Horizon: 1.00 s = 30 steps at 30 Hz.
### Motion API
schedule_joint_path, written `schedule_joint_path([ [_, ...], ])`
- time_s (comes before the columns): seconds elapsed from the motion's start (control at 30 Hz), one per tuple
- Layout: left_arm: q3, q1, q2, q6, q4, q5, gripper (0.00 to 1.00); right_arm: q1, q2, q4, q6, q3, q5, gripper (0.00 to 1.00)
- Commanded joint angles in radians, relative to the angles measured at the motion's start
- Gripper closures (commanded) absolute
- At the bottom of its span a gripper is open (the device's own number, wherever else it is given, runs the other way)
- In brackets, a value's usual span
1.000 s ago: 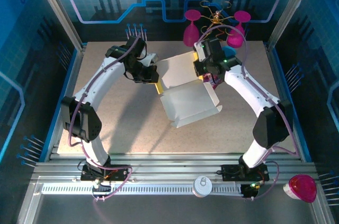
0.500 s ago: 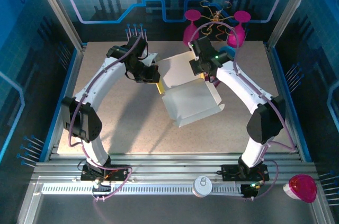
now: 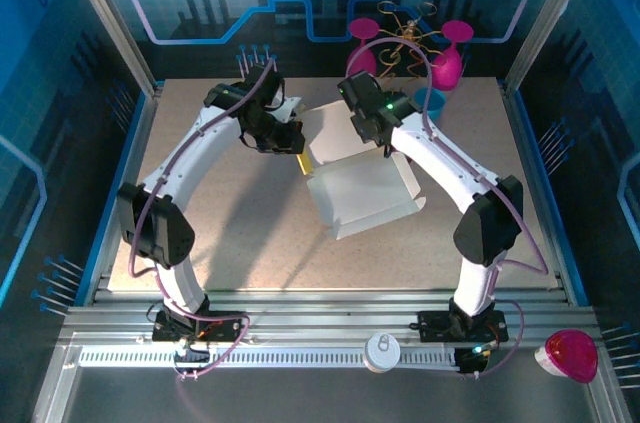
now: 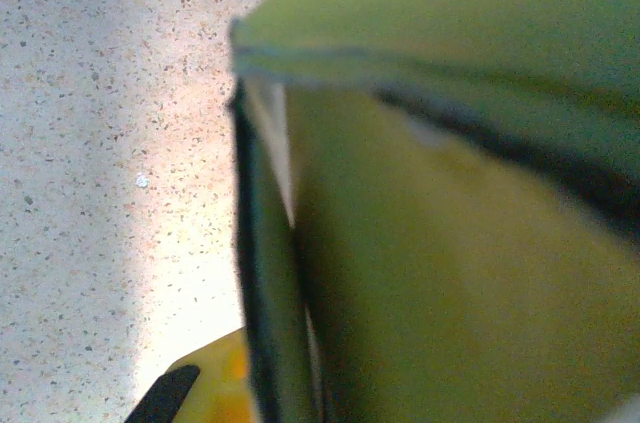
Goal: Fold the paper box
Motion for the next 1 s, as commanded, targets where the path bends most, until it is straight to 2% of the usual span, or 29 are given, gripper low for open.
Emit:
schedule_joint_path([
  [0.0, 0.045, -0.001, 0.008, -0.014, -0.017, -0.018, 1.0, 0.01, 0.017, -0.064, -0.023, 0.029, 0.077, 1.0],
  [0.1, 0.05, -0.002, 0.011, -0.015, -0.02, -0.022, 1.0, 0.018, 0.02, -0.064, -0.035, 0.037, 0.078, 1.0],
  [0.23, 0.05, -0.003, 0.01, -0.031, -0.022, -0.05, 1.0, 0.017, -0.007, -0.046, -0.031, 0.023, -0.01, 1.0],
  [0.5, 0.042, -0.024, 0.0, -0.145, -0.039, -0.32, 1.0, 0.018, 0.013, -0.12, 0.037, 0.039, -0.052, 1.0],
  [0.73, 0.041, -0.057, 0.008, -0.178, -0.045, -0.418, 1.0, 0.039, 0.017, -0.132, 0.089, 0.046, -0.04, 1.0],
  [0.97, 0.094, -0.106, 0.049, -0.198, -0.119, -0.608, 1.0, 0.063, 0.056, -0.178, 0.15, 0.085, -0.012, 1.0],
])
